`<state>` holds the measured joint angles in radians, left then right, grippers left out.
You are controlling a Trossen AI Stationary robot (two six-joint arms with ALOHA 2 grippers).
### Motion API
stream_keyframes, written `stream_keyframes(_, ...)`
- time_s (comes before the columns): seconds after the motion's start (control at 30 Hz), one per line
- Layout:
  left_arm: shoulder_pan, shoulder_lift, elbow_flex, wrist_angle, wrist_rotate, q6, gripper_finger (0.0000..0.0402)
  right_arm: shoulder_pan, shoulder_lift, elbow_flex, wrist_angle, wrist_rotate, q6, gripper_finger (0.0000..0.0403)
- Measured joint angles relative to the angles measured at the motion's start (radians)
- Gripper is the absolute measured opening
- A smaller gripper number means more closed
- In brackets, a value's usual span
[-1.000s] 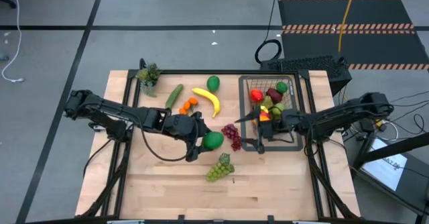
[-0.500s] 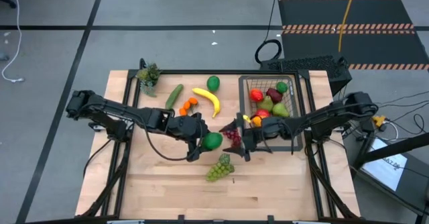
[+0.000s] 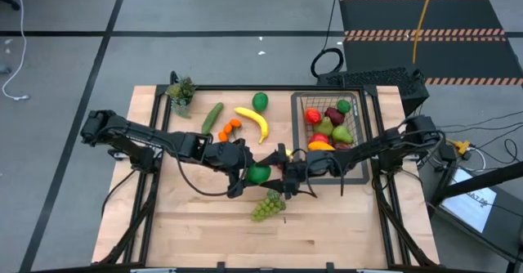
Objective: Build produce basket
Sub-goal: Put the bottom lime into the gold wire basket
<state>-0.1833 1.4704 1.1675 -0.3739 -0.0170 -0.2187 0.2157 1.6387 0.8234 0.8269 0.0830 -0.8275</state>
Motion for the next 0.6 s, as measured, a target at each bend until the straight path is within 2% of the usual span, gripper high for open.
stream_keyframes(0.33, -0.01, 0.0, 0.0, 0.011, -0.006, -0.001, 0.0322, 0.002, 0.026, 0.024, 0.012, -0.002, 0.005, 0.0313)
stream_keyframes(0.6, -0.015, -0.021, 0.001, 0.1, -0.089, -0.012, 0.0392, 0.006, 0.026, 0.024, -0.016, -0.01, 0.03, 0.031)
